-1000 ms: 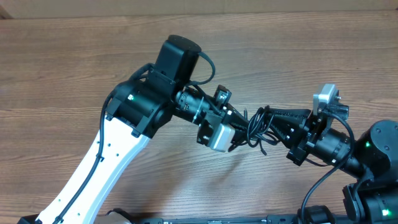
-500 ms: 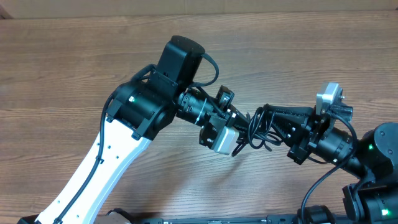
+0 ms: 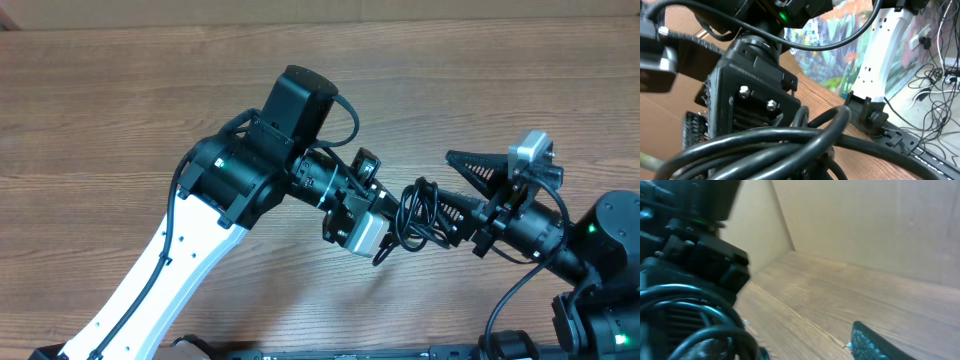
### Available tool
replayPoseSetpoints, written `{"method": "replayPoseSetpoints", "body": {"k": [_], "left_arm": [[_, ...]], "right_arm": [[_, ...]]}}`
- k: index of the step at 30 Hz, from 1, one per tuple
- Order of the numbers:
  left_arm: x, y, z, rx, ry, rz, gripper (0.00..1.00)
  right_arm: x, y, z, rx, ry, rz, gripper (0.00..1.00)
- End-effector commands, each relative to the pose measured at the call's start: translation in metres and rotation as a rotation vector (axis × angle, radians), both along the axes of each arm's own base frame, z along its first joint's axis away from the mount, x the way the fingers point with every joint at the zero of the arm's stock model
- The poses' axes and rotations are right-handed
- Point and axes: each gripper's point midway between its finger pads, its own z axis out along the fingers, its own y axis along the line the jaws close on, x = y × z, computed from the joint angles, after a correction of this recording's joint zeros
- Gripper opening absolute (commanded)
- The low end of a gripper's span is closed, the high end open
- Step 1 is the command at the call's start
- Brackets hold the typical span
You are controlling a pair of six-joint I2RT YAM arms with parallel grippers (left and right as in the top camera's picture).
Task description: Untangle cables
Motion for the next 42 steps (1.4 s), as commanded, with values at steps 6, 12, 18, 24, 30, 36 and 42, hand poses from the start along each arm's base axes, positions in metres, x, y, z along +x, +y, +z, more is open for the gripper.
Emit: {"method": "replayPoseSetpoints", "body": {"k": [6, 12, 18, 24, 30, 36, 42], "left_arm": [[-0.001, 0.007, 0.012, -0.052, 0.001, -0.012, 0.04], [0.015, 0.014, 0.014, -0.056, 0.014, 0.038, 0.03], [0.036, 0.027, 0.015, -0.045, 0.045, 0.115, 0.04], [0.051, 0.039, 0.017, -0.051, 0.076, 0.169, 0.04], [0.048, 0.045, 0.027, -0.102, 0.096, 0.129, 0.04], [0.047, 0.045, 0.028, -0.105, 0.098, 0.124, 0.04], [0.04, 0.047, 0.034, -0.139, 0.105, 0.082, 0.04]], "right_arm": [[0.01, -0.013, -0.016, -0.025, 0.083, -0.097, 0.83], [0.005, -0.012, -0.029, -0.032, 0.15, -0.088, 1.0], [-0.007, -0.003, -0.035, -0.017, 0.196, -0.012, 1.0], [-0.017, 0.001, -0.044, -0.012, 0.262, 0.026, 1.0], [-0.019, 0.001, -0.048, -0.014, 0.284, 0.026, 1.0], [-0.017, 0.004, -0.037, 0.001, 0.228, 0.051, 1.0], [-0.013, 0.004, -0.025, 0.006, 0.163, 0.052, 1.0]]}}
